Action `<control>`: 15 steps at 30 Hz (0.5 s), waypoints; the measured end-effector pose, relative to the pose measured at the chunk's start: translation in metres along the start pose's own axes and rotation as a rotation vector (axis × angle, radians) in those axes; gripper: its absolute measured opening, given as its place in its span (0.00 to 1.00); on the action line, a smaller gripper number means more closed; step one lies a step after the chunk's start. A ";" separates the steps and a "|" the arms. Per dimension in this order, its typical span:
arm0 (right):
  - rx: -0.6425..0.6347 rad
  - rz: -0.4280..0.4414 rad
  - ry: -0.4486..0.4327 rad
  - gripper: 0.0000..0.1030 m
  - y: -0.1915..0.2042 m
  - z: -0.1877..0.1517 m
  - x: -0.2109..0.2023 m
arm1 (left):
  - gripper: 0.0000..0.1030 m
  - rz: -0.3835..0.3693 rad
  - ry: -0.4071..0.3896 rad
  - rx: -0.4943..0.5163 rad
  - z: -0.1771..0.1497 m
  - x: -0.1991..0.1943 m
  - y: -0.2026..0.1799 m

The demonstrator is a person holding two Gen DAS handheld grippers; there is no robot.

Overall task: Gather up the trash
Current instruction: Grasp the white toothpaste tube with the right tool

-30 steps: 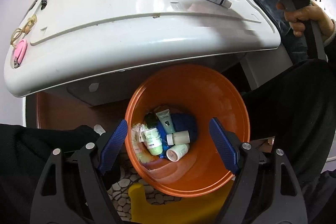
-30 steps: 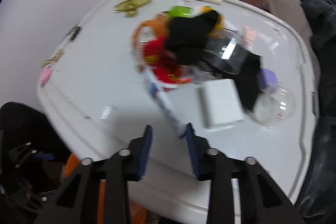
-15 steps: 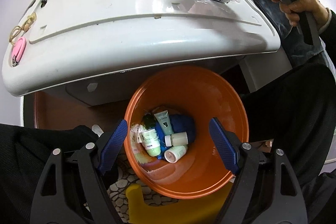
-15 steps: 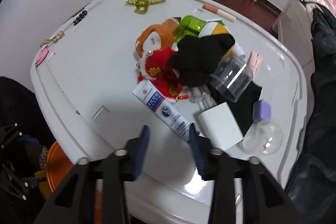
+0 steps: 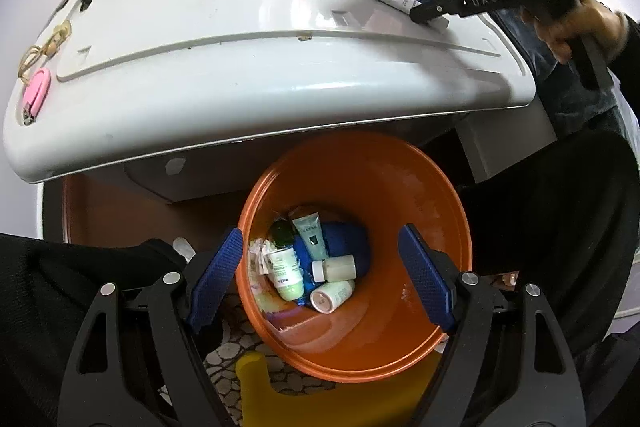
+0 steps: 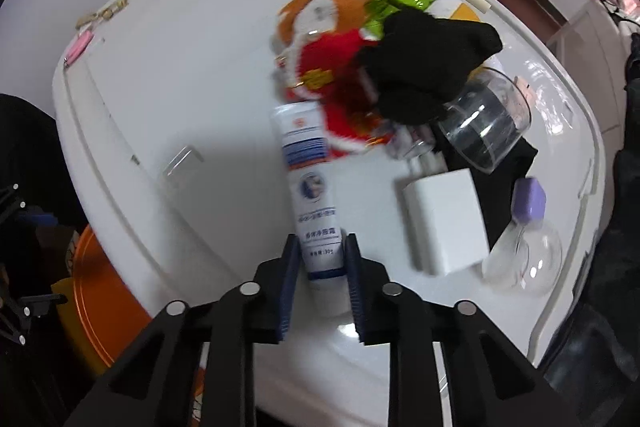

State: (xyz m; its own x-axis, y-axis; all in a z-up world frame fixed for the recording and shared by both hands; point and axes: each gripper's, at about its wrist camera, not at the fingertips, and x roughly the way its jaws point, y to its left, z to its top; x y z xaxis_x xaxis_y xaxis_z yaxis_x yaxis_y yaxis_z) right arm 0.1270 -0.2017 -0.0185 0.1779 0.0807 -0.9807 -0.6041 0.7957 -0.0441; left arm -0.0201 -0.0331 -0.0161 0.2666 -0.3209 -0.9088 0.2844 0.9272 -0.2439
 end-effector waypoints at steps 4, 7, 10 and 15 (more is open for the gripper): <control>0.030 0.028 -0.009 0.21 0.019 -0.001 -0.003 | 0.76 0.007 -0.016 0.005 0.002 -0.004 -0.003; 0.037 0.039 -0.015 0.22 0.019 0.006 0.000 | 0.76 0.018 -0.032 0.013 0.004 -0.009 -0.005; 0.067 0.056 0.001 0.22 0.015 0.011 0.001 | 0.76 0.033 -0.047 0.017 0.005 -0.014 -0.006; -0.037 -0.060 -0.017 0.19 0.040 0.013 -0.005 | 0.76 0.063 -0.086 0.010 0.011 -0.029 0.002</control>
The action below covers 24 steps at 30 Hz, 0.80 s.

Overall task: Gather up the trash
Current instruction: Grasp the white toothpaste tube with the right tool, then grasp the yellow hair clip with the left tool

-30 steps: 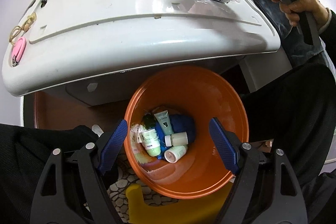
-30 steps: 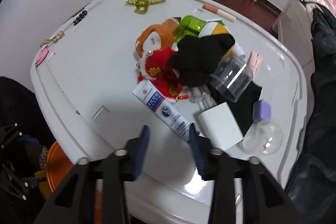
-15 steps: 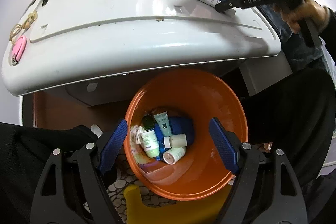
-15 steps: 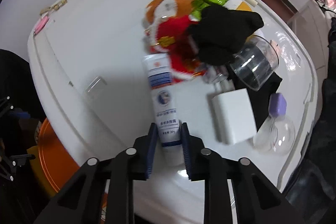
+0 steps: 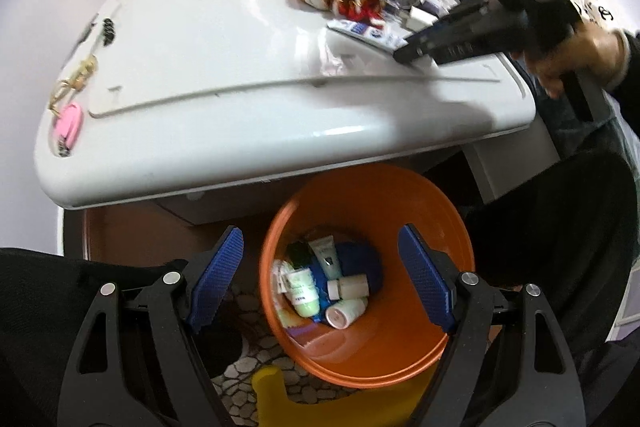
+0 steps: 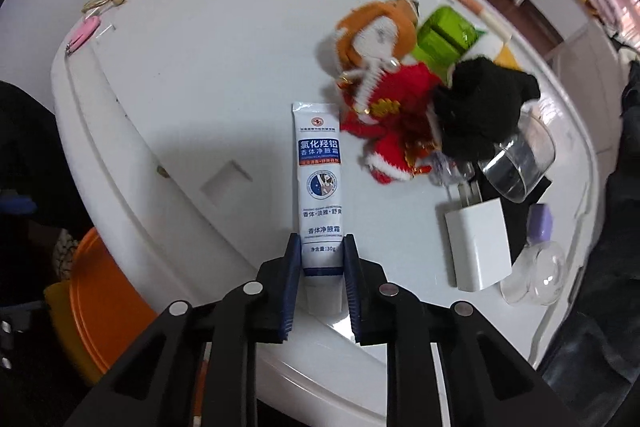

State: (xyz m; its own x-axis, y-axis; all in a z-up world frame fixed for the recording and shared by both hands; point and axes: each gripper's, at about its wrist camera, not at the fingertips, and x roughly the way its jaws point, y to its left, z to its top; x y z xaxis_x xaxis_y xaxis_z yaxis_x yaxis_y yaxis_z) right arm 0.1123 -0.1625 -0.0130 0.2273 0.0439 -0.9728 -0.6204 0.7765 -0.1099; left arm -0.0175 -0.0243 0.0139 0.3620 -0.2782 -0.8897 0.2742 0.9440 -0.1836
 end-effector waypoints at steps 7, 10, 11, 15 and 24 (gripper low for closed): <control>0.438 0.377 -0.133 0.20 -0.030 -0.047 -0.021 | 0.76 0.075 -0.071 0.009 0.054 -0.016 0.023; 0.659 0.563 -0.267 0.20 -0.046 -0.076 -0.036 | 0.76 0.157 -0.124 0.062 0.101 -0.008 0.031; 0.700 0.581 -0.305 0.20 -0.048 -0.083 -0.040 | 0.76 0.172 -0.130 0.075 0.114 -0.004 0.035; 0.820 0.631 -0.457 0.20 -0.061 -0.105 -0.061 | 0.76 0.222 -0.114 0.101 0.191 0.031 0.060; 0.861 0.611 -0.501 0.20 -0.066 -0.103 -0.062 | 0.76 0.239 -0.052 0.329 0.302 0.112 0.083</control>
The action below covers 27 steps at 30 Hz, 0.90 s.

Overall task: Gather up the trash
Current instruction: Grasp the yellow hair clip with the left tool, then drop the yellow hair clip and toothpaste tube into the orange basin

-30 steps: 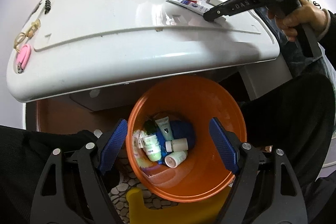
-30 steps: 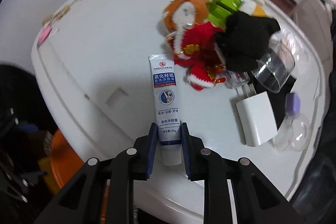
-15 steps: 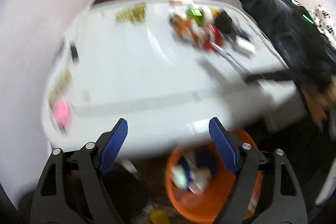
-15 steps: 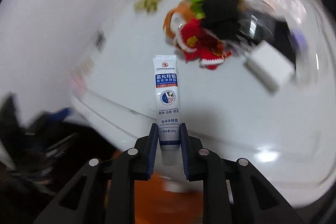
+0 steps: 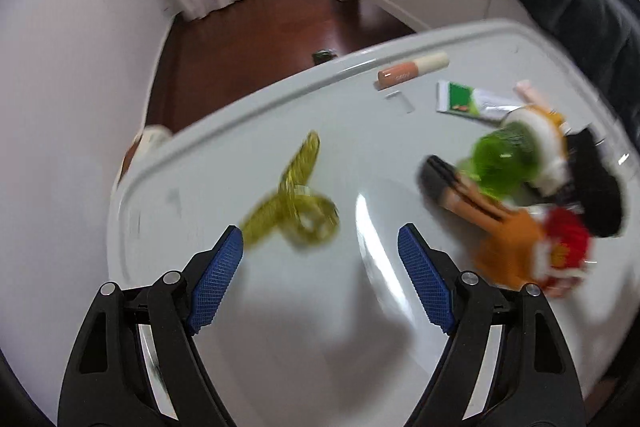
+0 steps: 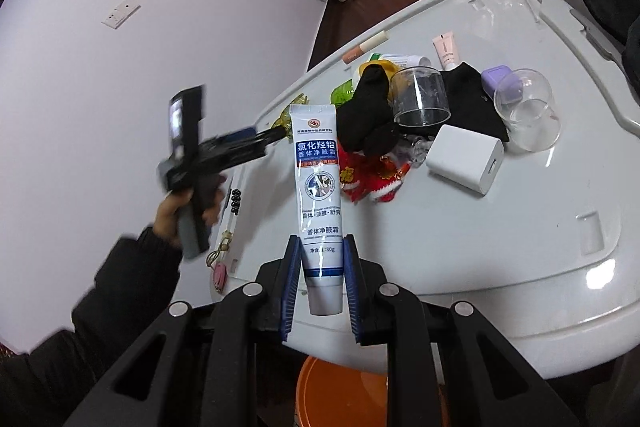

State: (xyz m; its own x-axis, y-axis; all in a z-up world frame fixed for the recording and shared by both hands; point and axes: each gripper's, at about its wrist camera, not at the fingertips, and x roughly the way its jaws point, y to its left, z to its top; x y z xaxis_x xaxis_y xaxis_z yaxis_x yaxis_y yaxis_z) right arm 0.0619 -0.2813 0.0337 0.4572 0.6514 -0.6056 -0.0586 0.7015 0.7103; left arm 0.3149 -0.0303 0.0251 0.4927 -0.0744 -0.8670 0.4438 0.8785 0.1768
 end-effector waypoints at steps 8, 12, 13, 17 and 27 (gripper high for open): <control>-0.033 0.016 0.023 0.20 -0.003 0.018 0.011 | 0.59 -0.072 -0.029 0.221 -0.001 0.042 0.016; -0.048 0.005 0.020 0.20 0.001 0.020 0.018 | 0.51 -0.070 -0.069 0.153 -0.005 0.042 0.020; -0.047 -0.002 0.021 0.20 0.000 0.021 0.019 | 0.51 -0.057 -0.075 0.118 -0.009 0.040 0.019; -0.045 -0.018 0.014 0.20 0.000 0.019 0.017 | 0.49 -0.071 -0.044 -0.041 -0.021 0.027 0.013; -0.080 -0.053 0.005 0.21 0.008 -0.001 0.011 | 0.49 -0.066 0.009 -0.253 -0.107 -0.081 -0.063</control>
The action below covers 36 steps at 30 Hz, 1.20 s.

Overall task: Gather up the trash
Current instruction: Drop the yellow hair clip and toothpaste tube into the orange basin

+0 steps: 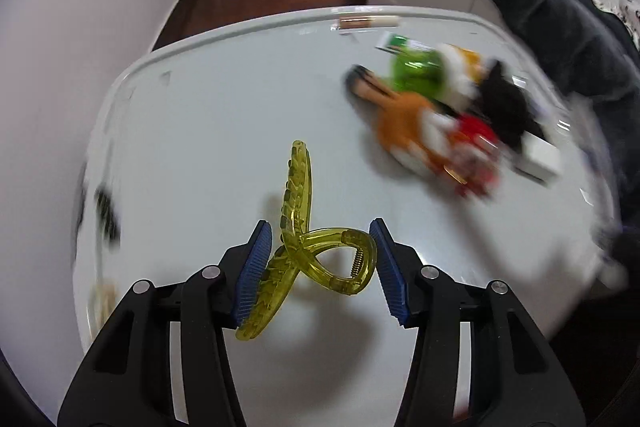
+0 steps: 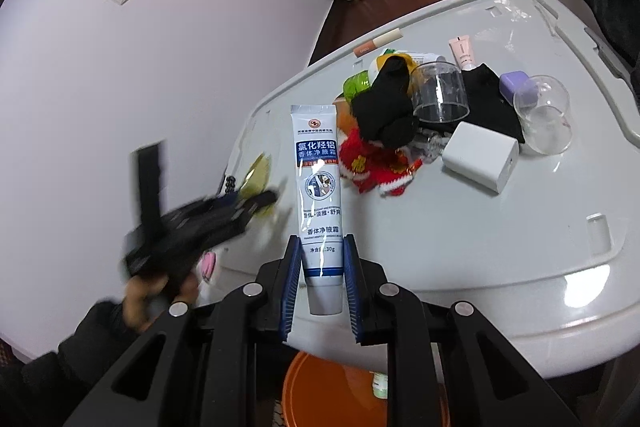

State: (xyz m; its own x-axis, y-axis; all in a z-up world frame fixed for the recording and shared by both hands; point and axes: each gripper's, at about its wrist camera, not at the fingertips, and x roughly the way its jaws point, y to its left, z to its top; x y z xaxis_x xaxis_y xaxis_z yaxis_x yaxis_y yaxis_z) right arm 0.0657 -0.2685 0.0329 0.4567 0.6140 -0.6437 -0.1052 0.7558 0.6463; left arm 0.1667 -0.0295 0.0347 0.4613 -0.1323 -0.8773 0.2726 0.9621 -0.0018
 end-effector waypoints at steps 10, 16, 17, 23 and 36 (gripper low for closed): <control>-0.005 0.006 0.006 0.21 0.023 -0.078 -0.032 | 0.49 -0.024 -0.057 -0.076 -0.128 -0.099 -0.051; -0.039 0.000 0.031 0.21 0.042 -0.121 -0.053 | 0.49 -0.073 0.014 -0.073 -0.168 -0.090 -0.068; -0.043 -0.008 0.045 0.21 0.043 -0.127 -0.054 | 0.49 -0.076 0.026 -0.066 -0.173 -0.089 -0.069; -0.025 -0.057 0.097 0.21 0.037 -0.149 -0.048 | 0.49 -0.096 0.062 -0.041 -0.183 -0.082 -0.076; -0.070 -0.183 0.064 0.53 0.020 -0.111 -0.040 | 0.85 -0.134 0.163 -0.094 -0.186 -0.058 -0.069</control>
State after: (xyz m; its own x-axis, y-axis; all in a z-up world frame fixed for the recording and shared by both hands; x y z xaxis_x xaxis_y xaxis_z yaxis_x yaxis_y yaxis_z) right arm -0.0525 -0.2523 0.0261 0.4169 0.4764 -0.7741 -0.0875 0.8687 0.4875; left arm -0.0356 -0.0442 -0.0038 0.2821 -0.2279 -0.9319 0.2388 0.9575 -0.1619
